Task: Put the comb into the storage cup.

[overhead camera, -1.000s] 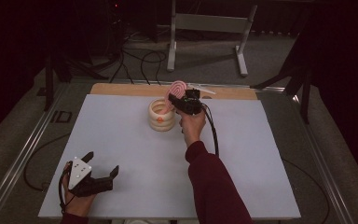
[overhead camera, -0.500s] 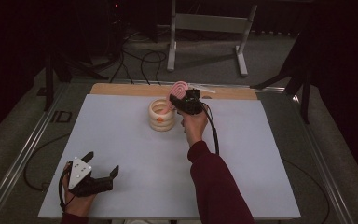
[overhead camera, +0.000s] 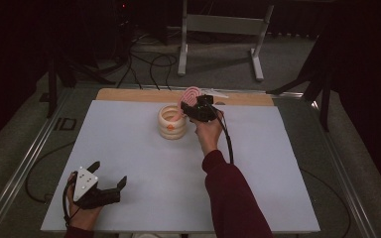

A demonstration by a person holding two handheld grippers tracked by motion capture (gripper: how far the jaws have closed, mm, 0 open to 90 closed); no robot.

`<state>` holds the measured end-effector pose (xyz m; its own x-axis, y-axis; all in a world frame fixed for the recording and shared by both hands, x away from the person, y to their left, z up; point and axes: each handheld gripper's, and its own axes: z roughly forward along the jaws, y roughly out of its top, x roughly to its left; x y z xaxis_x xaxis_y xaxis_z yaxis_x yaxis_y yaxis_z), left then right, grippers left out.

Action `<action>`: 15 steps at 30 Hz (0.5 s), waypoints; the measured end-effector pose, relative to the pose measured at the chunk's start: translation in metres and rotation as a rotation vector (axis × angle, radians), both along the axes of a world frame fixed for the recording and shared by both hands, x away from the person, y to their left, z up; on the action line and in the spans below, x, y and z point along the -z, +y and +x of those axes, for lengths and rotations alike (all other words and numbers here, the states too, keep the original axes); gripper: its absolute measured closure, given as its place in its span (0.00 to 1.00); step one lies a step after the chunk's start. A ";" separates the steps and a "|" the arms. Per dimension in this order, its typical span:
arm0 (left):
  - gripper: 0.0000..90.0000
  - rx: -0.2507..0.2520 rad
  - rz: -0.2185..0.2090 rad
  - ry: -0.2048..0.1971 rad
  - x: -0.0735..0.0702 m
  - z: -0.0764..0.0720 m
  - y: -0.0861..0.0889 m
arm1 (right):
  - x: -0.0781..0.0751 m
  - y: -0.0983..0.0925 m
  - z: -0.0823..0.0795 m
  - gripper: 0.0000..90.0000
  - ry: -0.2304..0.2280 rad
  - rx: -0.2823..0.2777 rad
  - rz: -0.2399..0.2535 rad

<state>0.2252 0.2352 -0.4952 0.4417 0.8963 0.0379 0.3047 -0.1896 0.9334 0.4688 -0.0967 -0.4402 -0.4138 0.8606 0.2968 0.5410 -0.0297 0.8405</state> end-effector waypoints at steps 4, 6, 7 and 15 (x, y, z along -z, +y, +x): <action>0.00 0.002 0.001 0.000 0.000 0.000 0.000 | -0.001 -0.001 -0.001 0.48 -0.001 -0.003 -0.016; 0.00 0.002 0.001 0.000 0.001 0.000 -0.001 | -0.002 -0.001 -0.002 0.47 -0.003 -0.009 -0.026; 0.00 0.001 0.000 0.000 0.001 0.000 -0.001 | -0.002 -0.001 -0.002 0.46 -0.004 -0.014 -0.032; 0.00 0.002 -0.001 0.000 0.000 0.001 -0.001 | -0.003 -0.003 -0.003 0.40 -0.012 -0.031 -0.060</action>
<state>0.2258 0.2345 -0.4956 0.4434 0.8956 0.0370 0.3045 -0.1893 0.9335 0.4653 -0.1002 -0.4372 -0.4434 0.8637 0.2396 0.5306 0.0375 0.8468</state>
